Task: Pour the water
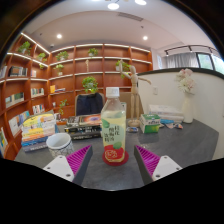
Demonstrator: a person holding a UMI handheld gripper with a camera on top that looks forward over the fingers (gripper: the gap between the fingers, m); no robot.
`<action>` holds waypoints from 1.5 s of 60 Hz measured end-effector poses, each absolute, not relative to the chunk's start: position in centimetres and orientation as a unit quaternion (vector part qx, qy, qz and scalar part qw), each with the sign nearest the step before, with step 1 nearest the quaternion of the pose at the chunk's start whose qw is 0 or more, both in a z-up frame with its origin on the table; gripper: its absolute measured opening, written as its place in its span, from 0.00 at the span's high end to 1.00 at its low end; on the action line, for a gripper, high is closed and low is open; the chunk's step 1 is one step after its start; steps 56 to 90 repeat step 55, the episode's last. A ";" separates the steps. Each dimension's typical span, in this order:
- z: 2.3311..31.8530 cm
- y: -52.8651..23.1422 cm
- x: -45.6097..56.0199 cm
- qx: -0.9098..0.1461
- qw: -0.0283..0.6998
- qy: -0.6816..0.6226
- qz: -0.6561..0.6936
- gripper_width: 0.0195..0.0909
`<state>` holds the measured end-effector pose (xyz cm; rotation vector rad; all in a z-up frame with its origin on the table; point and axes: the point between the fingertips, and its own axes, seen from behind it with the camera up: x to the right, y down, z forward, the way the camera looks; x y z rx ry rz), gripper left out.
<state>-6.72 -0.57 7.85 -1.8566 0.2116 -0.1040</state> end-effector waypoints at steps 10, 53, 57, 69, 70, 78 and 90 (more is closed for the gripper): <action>9.6 -6.9 -7.4 -0.802 0.590 0.083 -0.048 0.08; 16.6 -19.2 -8.5 -0.783 0.618 0.054 -0.052 0.08; 16.9 -19.3 -8.4 -0.781 0.620 0.054 -0.052 0.08; 16.9 -19.3 -8.4 -0.781 0.620 0.054 -0.052 0.08; 16.9 -19.3 -8.4 -0.781 0.620 0.054 -0.052 0.08; 16.9 -19.3 -8.4 -0.781 0.620 0.054 -0.052 0.08; 16.9 -19.3 -8.4 -0.781 0.620 0.054 -0.052 0.08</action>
